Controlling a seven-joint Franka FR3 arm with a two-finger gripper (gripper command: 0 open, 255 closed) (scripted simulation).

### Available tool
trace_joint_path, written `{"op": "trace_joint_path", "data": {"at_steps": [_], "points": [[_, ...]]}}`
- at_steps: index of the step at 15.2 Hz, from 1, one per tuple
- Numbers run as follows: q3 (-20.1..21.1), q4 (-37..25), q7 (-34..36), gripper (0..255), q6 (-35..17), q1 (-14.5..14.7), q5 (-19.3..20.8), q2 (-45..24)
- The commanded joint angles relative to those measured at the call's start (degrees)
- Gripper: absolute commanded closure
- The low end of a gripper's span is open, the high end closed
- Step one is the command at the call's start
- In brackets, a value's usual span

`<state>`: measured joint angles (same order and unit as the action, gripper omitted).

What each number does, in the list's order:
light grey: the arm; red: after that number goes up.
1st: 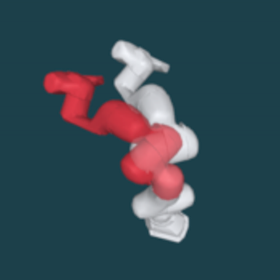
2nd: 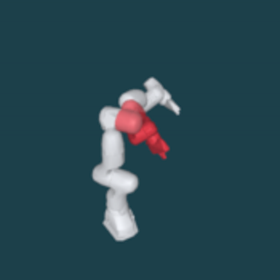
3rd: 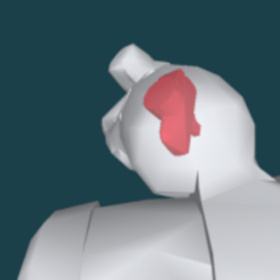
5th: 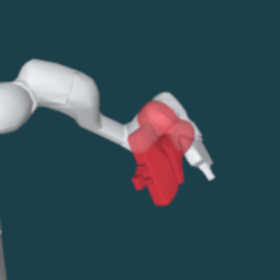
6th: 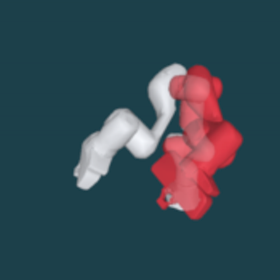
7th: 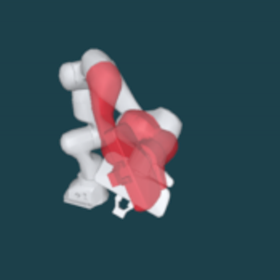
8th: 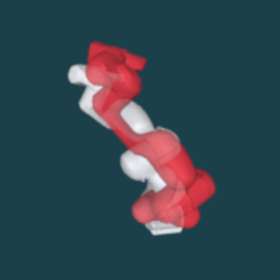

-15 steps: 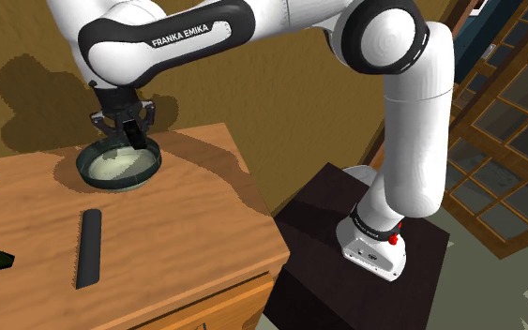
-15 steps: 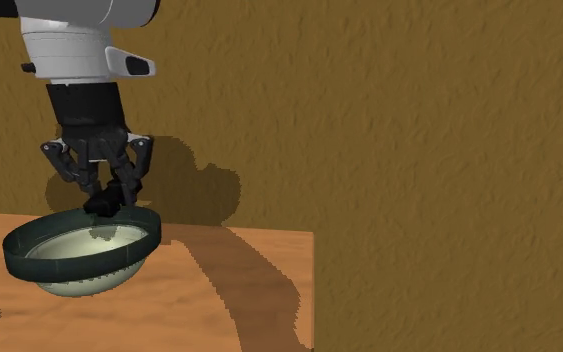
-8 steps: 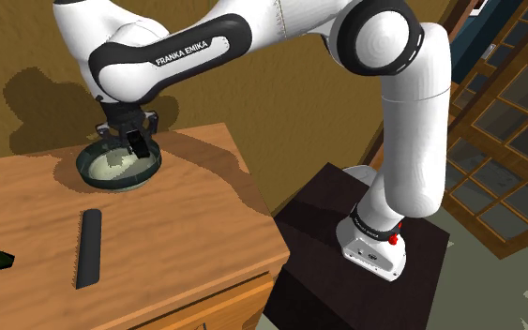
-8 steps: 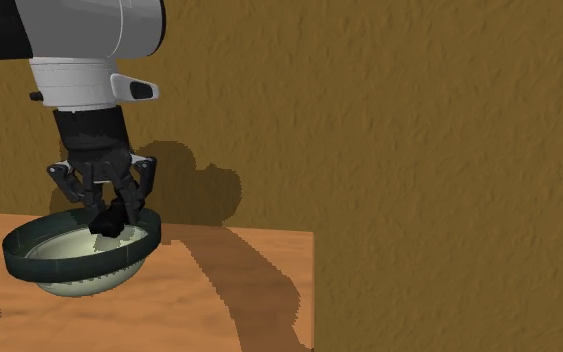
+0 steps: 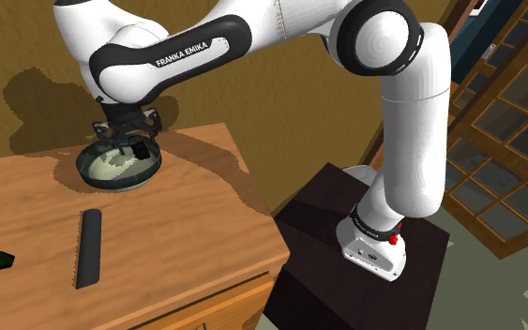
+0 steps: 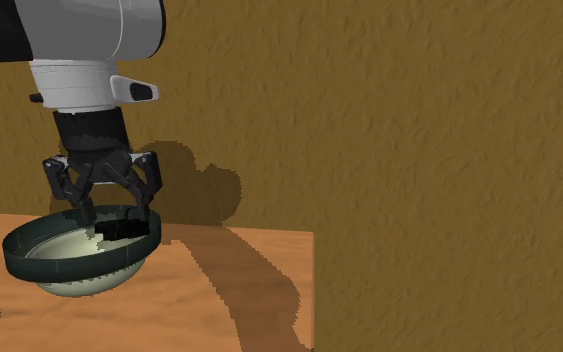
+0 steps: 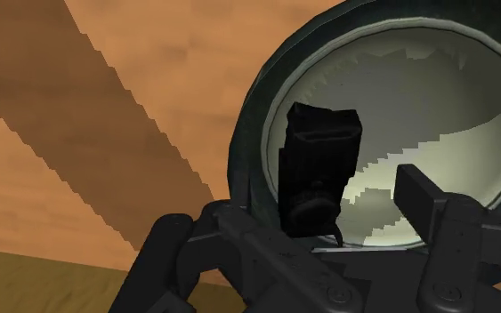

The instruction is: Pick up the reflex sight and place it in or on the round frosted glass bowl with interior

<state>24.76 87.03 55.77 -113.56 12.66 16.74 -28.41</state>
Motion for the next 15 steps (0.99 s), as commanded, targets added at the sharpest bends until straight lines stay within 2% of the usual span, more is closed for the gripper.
{"op": "trace_joint_path", "data": {"at_steps": [1,4,8,15], "points": [[0.0,0.0,0.0,0,0.0,0.0,0.0,0.0],[0.0,0.0,0.0,0,0.0,0.0,0.0,0.0],[0.6,-4.6,-0.8,0,6.2,0.3,-1.1,1.8],[0.6,-4.6,-0.8,0,6.2,0.3,-1.1,1.8]]}}
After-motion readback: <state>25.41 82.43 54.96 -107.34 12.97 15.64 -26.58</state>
